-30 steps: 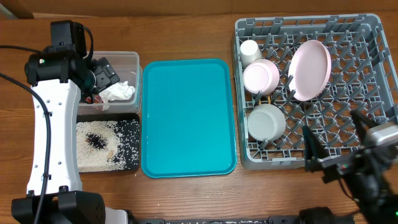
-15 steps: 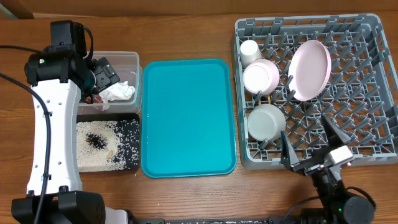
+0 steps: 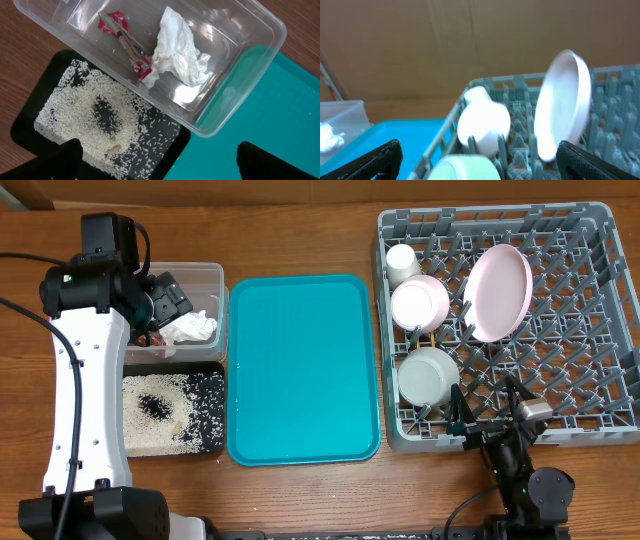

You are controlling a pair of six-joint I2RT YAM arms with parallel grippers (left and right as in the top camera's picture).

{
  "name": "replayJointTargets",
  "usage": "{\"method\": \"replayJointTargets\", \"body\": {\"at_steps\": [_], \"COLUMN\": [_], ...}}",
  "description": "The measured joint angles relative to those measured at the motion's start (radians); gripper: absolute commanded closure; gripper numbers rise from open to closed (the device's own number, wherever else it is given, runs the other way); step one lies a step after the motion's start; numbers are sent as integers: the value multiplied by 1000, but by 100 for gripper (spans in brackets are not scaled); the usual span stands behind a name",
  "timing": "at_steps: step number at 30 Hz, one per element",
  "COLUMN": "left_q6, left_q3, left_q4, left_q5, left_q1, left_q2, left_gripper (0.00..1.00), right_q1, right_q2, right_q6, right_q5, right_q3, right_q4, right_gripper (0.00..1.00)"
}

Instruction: Sort waste into correct bins and load items into the dishwasher

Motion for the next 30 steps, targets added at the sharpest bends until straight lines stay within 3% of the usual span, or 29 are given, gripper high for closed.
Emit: {"method": "replayJointTargets", "body": {"at_steps": [30], "left_q6": [0], "left_q3": [0], "left_q4": [0], "left_q5": [0], "left_q1": [0], "left_q2": [0], "left_gripper": [0], "right_q1": [0], "right_q2": [0], "right_q6": [5], "right_q5": [22], "right_q3": [0], "right_q4": [-38], "right_gripper": [0]}}
